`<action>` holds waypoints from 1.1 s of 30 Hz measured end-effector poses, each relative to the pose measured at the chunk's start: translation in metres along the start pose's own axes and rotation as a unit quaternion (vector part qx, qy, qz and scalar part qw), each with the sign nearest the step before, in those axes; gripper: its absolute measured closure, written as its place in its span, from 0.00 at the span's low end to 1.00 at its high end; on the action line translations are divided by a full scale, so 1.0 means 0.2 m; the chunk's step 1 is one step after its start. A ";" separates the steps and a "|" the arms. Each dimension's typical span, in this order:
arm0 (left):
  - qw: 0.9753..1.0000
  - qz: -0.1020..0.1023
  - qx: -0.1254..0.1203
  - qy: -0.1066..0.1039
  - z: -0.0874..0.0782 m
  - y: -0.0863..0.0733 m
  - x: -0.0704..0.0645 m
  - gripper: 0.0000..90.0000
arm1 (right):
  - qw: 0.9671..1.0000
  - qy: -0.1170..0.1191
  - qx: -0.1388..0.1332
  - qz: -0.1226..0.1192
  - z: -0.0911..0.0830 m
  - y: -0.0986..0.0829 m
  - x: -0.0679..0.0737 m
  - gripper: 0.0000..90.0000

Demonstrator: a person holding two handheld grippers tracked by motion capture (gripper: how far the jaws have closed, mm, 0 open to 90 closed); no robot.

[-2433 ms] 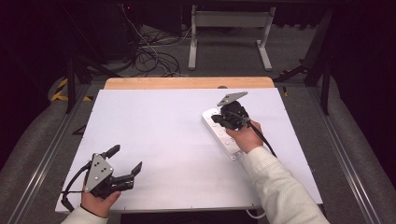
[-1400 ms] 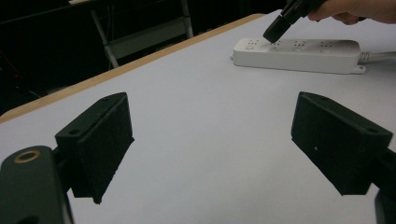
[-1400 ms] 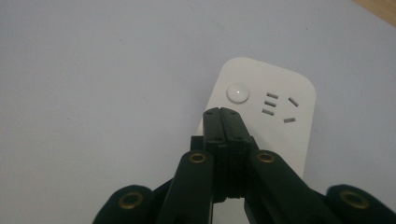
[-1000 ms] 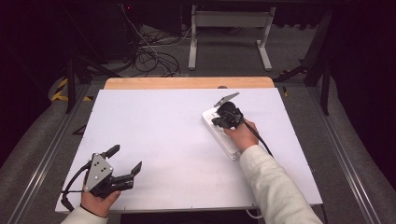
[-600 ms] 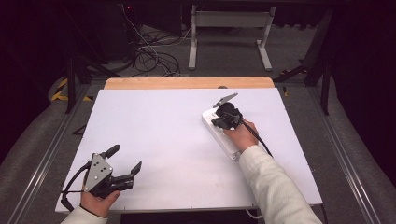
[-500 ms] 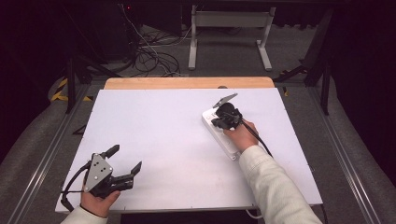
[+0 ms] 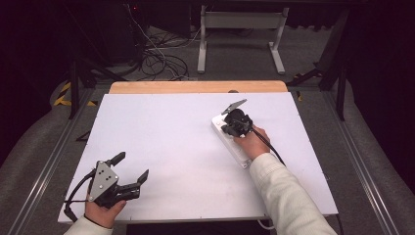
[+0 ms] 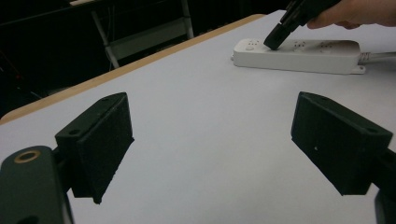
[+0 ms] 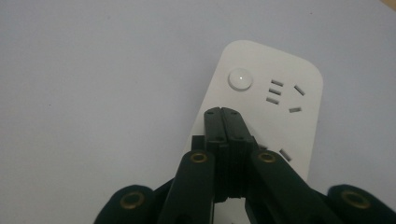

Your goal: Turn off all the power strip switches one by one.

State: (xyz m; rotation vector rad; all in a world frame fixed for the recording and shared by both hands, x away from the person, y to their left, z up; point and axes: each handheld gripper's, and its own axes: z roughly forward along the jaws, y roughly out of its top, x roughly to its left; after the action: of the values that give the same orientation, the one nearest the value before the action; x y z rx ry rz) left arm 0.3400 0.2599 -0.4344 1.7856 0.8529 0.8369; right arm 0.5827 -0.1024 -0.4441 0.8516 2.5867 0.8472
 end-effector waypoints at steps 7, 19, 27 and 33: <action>1.000 0.000 0.001 -0.001 0.00 0.00 0.00 0.15 | 1.000 0.007 0.003 0.008 0.00 0.00 -0.01 1.00; 1.000 0.000 0.001 -0.002 0.00 0.00 0.00 0.15 | 1.000 0.007 0.006 0.008 0.00 0.01 -0.01 1.00; 1.000 -0.002 0.001 -0.003 0.01 0.00 0.00 0.15 | 1.000 0.001 0.007 0.005 0.01 0.01 0.00 1.00; 1.000 -0.001 0.001 -0.002 0.00 0.00 0.00 0.15 | 1.000 0.000 0.006 0.001 0.01 0.01 0.00 1.00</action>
State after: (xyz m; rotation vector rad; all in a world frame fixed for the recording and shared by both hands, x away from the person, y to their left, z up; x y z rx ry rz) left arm 0.3407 0.2594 -0.4345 1.7866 0.8531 0.8302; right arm 0.5836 -0.1009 -0.4441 0.8582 2.5948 0.8331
